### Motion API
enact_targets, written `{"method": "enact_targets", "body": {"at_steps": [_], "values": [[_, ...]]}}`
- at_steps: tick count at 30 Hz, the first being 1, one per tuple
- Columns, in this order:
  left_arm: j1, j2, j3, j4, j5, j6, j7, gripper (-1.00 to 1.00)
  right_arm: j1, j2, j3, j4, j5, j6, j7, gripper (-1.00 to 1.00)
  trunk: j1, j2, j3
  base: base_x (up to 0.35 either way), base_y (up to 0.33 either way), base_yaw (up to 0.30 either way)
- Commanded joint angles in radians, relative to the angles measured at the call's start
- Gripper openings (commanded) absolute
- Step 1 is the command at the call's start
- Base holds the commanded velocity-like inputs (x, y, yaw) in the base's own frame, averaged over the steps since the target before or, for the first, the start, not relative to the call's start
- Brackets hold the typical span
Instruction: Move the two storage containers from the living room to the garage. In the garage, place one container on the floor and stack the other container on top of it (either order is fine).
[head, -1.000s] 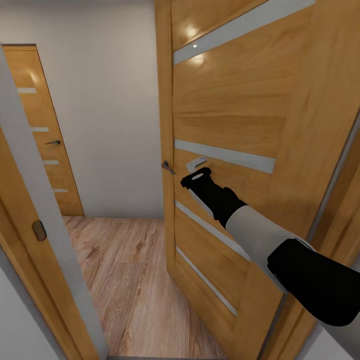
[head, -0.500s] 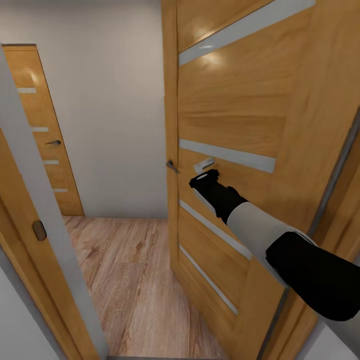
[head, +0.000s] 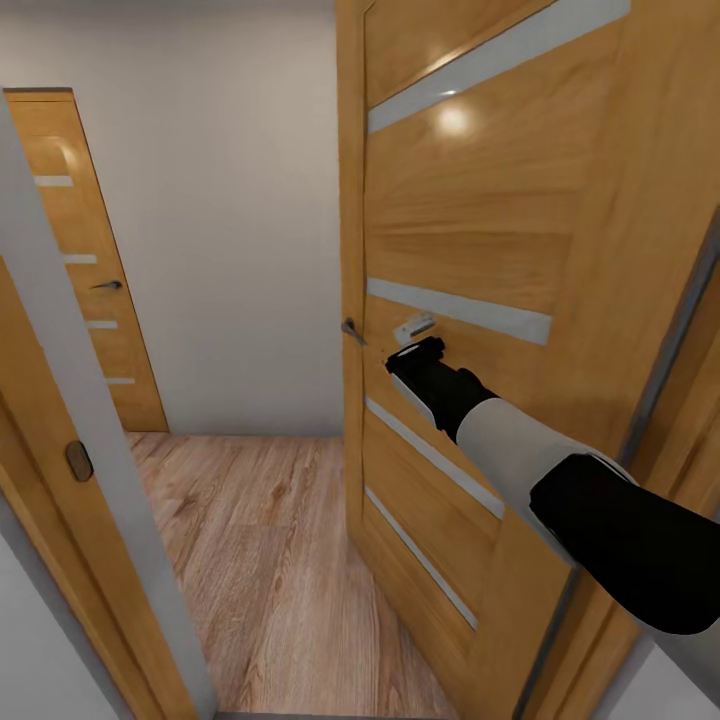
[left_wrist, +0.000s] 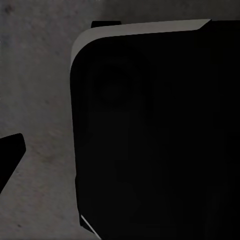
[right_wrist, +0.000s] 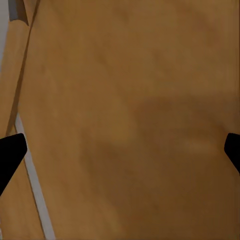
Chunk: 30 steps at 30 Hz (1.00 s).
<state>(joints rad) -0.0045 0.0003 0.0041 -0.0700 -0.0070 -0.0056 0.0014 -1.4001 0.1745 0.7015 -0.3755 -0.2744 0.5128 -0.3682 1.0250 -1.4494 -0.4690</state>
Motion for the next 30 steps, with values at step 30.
{"method": "enact_targets", "body": {"at_steps": [30], "values": [[0.000,0.001,0.003,-0.001,0.000,0.000,0.000,1.00,0.013,0.000,-0.019,-0.129,-0.128,0.068,0.018,1.00,0.000,-0.001,-0.001,0.000,0.000,0.000]]}}
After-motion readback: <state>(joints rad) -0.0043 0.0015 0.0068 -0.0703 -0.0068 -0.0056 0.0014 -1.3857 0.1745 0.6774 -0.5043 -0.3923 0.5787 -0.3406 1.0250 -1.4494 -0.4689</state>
